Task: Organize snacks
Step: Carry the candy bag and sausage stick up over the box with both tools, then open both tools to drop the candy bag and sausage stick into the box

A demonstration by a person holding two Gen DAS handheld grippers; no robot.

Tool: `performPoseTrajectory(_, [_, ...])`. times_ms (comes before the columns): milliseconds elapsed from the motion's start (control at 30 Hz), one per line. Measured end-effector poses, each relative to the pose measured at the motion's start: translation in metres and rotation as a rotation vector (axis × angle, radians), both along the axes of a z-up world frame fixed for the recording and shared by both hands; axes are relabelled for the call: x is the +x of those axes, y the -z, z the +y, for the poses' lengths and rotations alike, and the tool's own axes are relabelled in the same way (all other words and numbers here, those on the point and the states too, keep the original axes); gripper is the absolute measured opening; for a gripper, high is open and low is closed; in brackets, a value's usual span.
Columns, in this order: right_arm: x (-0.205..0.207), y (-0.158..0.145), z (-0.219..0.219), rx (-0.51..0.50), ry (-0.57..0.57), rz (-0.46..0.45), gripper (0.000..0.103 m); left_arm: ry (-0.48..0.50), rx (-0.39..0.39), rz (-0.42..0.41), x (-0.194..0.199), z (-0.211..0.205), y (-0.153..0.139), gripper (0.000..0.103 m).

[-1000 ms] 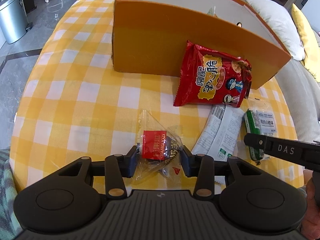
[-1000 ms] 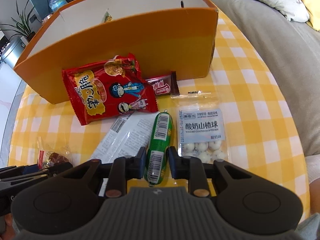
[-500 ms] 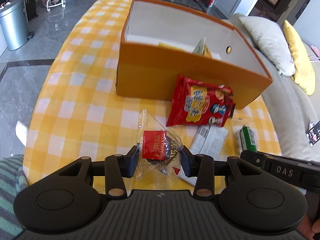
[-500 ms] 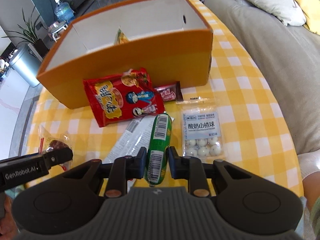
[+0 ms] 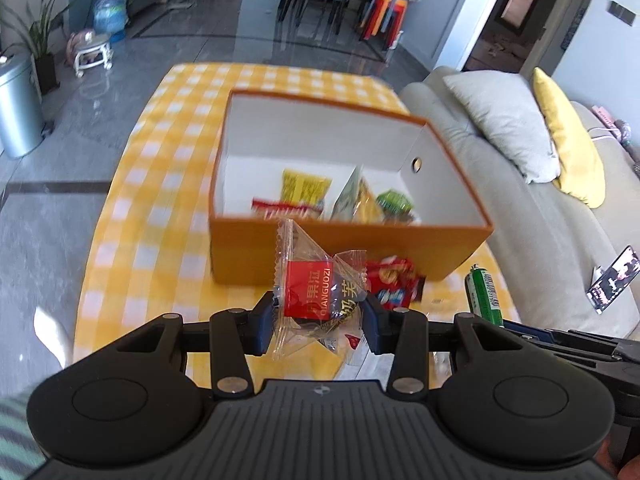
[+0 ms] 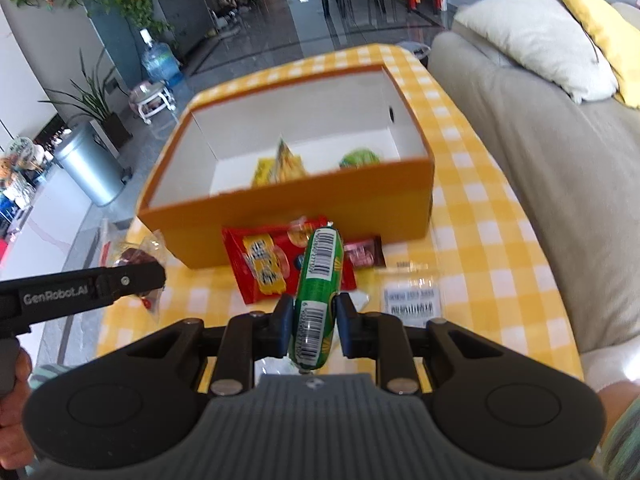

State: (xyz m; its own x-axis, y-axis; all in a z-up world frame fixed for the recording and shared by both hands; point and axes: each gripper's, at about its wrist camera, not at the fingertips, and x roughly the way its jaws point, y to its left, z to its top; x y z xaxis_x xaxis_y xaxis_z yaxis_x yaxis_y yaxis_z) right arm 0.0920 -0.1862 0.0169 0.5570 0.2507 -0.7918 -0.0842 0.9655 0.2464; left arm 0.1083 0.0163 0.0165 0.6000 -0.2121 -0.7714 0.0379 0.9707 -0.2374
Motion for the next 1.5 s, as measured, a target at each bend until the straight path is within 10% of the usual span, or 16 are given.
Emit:
performPoseTrajectory(500, [0.09, -0.054, -0.017, 0.018, -0.116, -0.06, 0.02, 0.097, 0.053, -0.027, 0.091, -0.016, -0.027, 0.049])
performPoseTrajectory(1500, [0.24, 0.053, 0.02, -0.04, -0.279, 0.165, 0.02, 0.237, 0.437, 0.245, 0.205, -0.042, 0.081, 0.049])
